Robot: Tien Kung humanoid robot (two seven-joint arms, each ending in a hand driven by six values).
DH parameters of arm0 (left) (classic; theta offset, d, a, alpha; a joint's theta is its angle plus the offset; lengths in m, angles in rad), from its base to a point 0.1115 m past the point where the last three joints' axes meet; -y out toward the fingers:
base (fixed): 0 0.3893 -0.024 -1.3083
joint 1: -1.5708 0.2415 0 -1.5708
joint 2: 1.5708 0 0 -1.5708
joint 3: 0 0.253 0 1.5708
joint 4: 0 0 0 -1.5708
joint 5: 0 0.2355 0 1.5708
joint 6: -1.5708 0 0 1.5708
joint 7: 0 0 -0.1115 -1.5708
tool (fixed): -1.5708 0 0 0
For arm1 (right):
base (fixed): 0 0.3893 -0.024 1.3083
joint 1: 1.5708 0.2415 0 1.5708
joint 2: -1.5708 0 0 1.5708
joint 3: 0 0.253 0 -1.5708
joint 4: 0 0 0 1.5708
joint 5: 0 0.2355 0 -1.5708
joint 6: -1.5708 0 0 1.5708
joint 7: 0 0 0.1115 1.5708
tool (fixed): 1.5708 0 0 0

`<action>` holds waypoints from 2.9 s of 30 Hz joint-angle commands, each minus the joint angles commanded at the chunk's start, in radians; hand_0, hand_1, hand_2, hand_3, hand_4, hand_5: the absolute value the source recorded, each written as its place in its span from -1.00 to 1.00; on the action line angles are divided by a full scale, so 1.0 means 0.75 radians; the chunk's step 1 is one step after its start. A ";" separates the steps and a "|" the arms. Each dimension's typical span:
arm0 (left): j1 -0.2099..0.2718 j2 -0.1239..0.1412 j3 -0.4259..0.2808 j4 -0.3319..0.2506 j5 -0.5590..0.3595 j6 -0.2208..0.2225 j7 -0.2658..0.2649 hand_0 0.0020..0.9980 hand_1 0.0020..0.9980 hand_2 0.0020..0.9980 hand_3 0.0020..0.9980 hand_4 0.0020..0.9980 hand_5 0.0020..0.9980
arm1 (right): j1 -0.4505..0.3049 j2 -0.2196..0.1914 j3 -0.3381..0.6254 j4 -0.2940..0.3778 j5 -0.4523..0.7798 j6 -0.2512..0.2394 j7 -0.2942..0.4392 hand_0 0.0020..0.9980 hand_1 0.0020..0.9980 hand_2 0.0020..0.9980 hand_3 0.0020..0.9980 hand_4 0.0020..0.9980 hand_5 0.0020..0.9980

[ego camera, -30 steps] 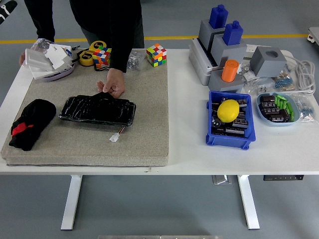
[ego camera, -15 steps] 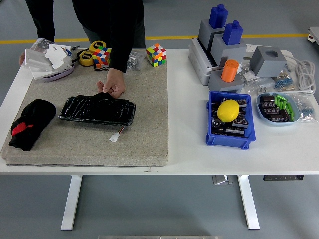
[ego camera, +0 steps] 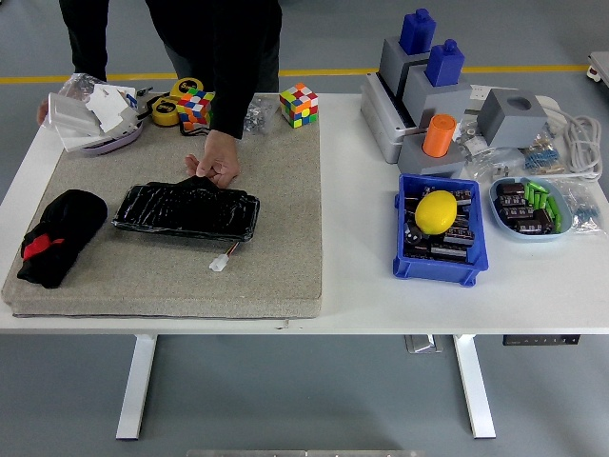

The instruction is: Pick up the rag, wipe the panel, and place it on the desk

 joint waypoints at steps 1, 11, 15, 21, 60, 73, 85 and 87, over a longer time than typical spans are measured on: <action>-0.006 0.008 0.015 0.002 0.006 0.001 -0.001 -0.24 0.21 0.34 0.51 0.97 0.26 | 0.001 0.001 -0.004 0.000 0.000 0.001 0.000 0.43 0.22 0.34 0.21 1.00 0.17; -0.045 0.060 0.123 -0.033 -0.059 0.029 -0.023 -0.23 0.21 0.34 0.52 0.95 0.24 | 0.003 -0.004 -0.010 0.000 -0.002 0.002 -0.005 0.43 0.22 0.34 0.21 1.00 0.17; -0.064 0.080 0.193 -0.038 -0.026 0.045 -0.031 -0.23 0.21 0.34 0.52 0.95 0.24 | 0.006 0.001 -0.006 0.000 0.000 -0.001 0.000 0.43 0.22 0.34 0.21 1.00 0.17; -0.106 0.141 0.303 -0.076 0.039 0.025 -0.018 -0.23 0.21 0.34 0.52 0.95 0.23 | 0.009 0.020 -0.015 -0.002 0.001 0.002 0.004 0.43 0.22 0.34 0.21 1.00 0.17; -0.091 0.191 0.488 -0.133 -0.033 0.091 -0.108 -0.23 0.22 0.34 0.52 0.96 0.20 | 0.001 0.064 -0.064 -0.006 0.033 0.014 0.014 0.43 0.23 0.35 0.21 1.00 0.17; 0.028 0.182 0.402 -0.123 -0.037 0.105 -0.122 -0.23 0.22 0.34 0.52 0.95 0.19 | -0.004 0.052 -0.062 -0.012 0.035 0.018 0.015 0.43 0.23 0.35 0.21 1.00 0.17; 0.023 0.205 0.436 -0.139 -0.027 0.095 -0.125 -0.23 0.23 0.34 0.52 0.94 0.16 | -0.007 0.053 -0.067 -0.011 0.030 0.012 0.023 0.43 0.23 0.35 0.21 1.00 0.17; 0.027 0.208 0.435 -0.144 -0.025 0.092 -0.124 -0.23 0.23 0.34 0.52 0.94 0.16 | -0.007 0.052 -0.068 -0.011 0.032 0.011 0.024 0.43 0.23 0.35 0.21 1.00 0.17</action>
